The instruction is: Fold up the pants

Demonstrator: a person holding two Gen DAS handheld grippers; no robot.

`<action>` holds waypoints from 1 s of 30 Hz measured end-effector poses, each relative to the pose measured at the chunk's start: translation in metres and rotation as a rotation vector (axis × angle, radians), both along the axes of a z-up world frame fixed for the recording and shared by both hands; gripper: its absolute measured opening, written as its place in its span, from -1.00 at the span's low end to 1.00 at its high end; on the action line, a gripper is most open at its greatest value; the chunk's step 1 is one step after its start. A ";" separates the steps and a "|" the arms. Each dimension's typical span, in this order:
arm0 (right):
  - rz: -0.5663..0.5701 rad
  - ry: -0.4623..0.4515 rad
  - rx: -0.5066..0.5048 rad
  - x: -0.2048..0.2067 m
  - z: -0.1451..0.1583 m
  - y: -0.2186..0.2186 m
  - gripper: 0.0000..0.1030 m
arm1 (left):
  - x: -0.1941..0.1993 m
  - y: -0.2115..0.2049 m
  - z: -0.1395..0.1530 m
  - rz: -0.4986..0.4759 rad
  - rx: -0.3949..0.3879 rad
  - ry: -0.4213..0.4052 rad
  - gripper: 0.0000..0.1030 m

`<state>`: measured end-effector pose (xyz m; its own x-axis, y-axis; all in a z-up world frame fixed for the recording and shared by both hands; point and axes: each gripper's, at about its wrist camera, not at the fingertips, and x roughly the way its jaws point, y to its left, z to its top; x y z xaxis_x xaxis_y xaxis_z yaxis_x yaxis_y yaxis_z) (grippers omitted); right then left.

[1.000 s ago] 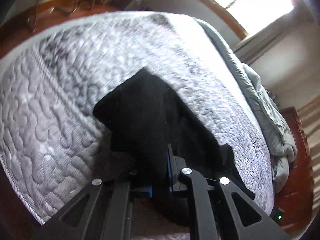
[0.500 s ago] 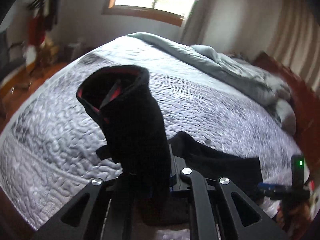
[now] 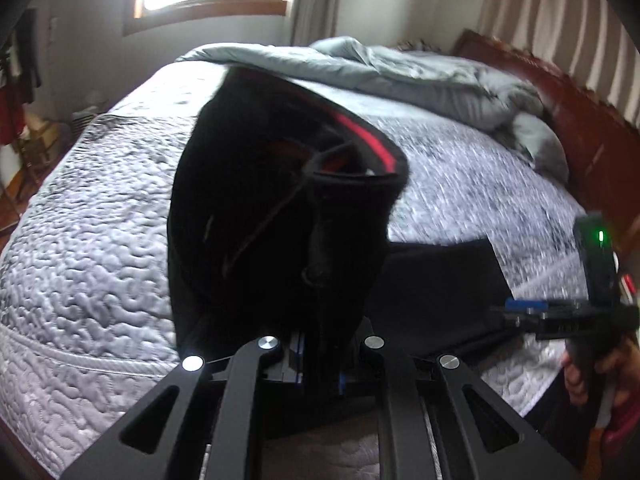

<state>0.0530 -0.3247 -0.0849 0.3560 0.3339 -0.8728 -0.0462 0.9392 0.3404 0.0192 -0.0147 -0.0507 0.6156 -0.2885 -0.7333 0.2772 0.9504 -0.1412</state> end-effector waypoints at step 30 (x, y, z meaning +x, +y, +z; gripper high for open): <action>0.099 0.002 -0.024 0.007 0.013 0.035 0.78 | -0.004 0.077 -0.047 0.177 -0.169 0.241 0.50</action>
<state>0.0601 -0.2898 -0.0720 0.3202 0.3459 -0.8819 -0.1384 0.9381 0.3176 0.0153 0.0619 -0.0978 0.4817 -0.3228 -0.8147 0.0496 0.9383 -0.3424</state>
